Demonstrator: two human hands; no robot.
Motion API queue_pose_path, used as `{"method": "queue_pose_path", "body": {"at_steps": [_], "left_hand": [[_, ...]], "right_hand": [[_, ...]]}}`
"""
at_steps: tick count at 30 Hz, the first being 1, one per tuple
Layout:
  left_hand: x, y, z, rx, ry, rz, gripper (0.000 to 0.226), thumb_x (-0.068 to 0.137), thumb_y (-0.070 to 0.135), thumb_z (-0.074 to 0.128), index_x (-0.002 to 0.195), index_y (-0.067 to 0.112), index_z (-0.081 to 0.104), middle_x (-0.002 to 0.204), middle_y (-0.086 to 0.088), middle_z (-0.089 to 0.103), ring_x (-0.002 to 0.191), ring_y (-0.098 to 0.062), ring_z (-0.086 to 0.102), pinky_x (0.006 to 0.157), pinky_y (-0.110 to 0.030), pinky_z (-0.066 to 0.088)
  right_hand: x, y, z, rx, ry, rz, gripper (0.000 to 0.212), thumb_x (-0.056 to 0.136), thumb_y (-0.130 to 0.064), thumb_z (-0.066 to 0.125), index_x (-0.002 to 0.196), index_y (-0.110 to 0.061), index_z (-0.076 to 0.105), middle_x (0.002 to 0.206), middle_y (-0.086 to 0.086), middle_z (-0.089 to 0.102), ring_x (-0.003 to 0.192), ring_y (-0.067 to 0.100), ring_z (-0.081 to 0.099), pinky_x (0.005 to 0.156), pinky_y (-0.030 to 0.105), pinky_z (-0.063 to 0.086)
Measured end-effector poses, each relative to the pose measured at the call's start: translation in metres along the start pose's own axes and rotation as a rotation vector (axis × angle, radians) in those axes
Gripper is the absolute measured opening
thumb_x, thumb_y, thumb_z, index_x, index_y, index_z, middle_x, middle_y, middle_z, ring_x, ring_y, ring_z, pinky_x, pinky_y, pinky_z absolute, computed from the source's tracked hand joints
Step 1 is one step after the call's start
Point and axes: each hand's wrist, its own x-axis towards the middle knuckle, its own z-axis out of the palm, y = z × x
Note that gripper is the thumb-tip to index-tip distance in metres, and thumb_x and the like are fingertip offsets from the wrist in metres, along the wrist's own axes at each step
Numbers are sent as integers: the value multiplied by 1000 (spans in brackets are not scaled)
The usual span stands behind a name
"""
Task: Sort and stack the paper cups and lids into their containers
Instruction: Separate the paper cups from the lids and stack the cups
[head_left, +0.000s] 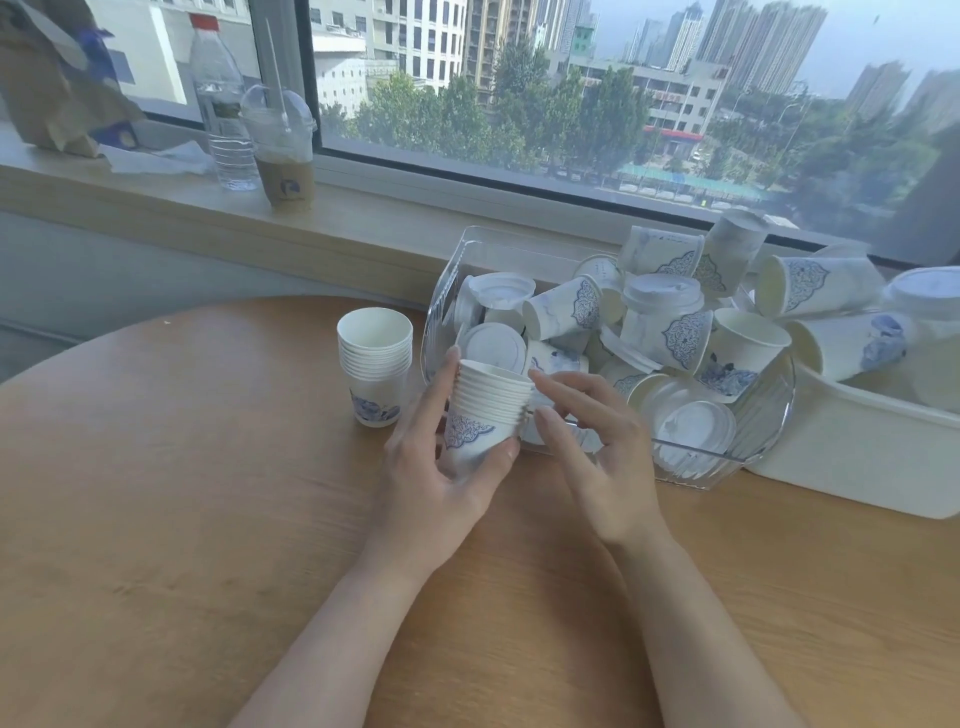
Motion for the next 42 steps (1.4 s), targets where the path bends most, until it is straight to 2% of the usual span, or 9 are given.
{"method": "queue_pose_path", "body": {"at_steps": [6, 8, 12, 18, 24, 30, 34, 38, 42], "left_hand": [[1, -2, -2, 39, 30, -8, 85, 81, 26, 91, 153, 35, 48, 140, 28, 54, 122, 5, 55, 97, -22, 52], [2, -3, -2, 40, 31, -21, 86, 81, 28, 91, 153, 41, 46, 140, 35, 51, 125, 7, 52, 100, -27, 53], [1, -4, -3, 24, 14, -26, 88, 82, 29, 89, 156, 39, 43, 147, 21, 53, 136, -3, 50, 105, -47, 55], [3, -5, 0, 6, 22, -15, 88, 84, 32, 90, 158, 33, 43, 151, 14, 52, 139, -10, 50, 105, -49, 55], [2, -5, -2, 1, 19, -20, 88, 81, 43, 83, 158, 37, 41, 150, 16, 53, 137, -10, 52, 104, -48, 55], [2, -7, 0, -12, 11, -25, 87, 80, 47, 81, 157, 38, 43, 147, 21, 53, 138, -6, 49, 103, -48, 56], [1, -7, 0, -10, -11, -31, 87, 78, 55, 77, 156, 46, 40, 146, 30, 47, 139, 4, 44, 105, -47, 55], [0, -6, 1, 4, -14, -16, 87, 78, 56, 77, 157, 45, 41, 148, 25, 50, 141, -1, 45, 109, -47, 53], [-1, -8, 3, 27, -45, 3, 88, 78, 53, 80, 156, 49, 40, 146, 27, 52, 140, -9, 49, 107, -47, 54]], "right_hand": [[25, 1, -3, -155, -17, 16, 25, 101, -35, 69, 124, -31, 76, 117, -18, 68, 106, 9, 65, 91, 20, 48], [50, 1, -7, -308, -4, -18, 30, 99, -33, 71, 129, -30, 73, 122, -16, 68, 112, 3, 61, 96, 25, 48], [100, 3, -15, -634, -122, -59, 45, 94, -29, 74, 139, -27, 67, 136, -6, 67, 130, 22, 53, 113, 42, 38], [136, 10, -14, -896, -369, -114, 64, 91, -27, 75, 151, -33, 53, 151, -9, 57, 145, 22, 40, 118, 47, 25], [145, 20, -12, -960, -399, -125, 63, 91, -22, 76, 148, -33, 54, 148, -7, 59, 143, 23, 40, 116, 47, 25], [138, 10, -15, -690, -200, -146, 65, 87, -28, 82, 146, -32, 57, 139, -9, 65, 137, 24, 45, 112, 40, 27], [119, -10, -19, -437, -63, -115, 65, 89, -35, 83, 147, -34, 54, 131, -15, 66, 122, 14, 52, 106, 34, 36], [81, -23, -23, -199, 71, -41, 62, 91, -43, 80, 146, -38, 53, 123, -20, 63, 109, 7, 61, 89, 17, 45], [39, -20, -22, -10, 189, 73, 56, 91, -46, 78, 142, -46, 54, 129, -16, 63, 118, 11, 64, 94, 32, 54]]}}
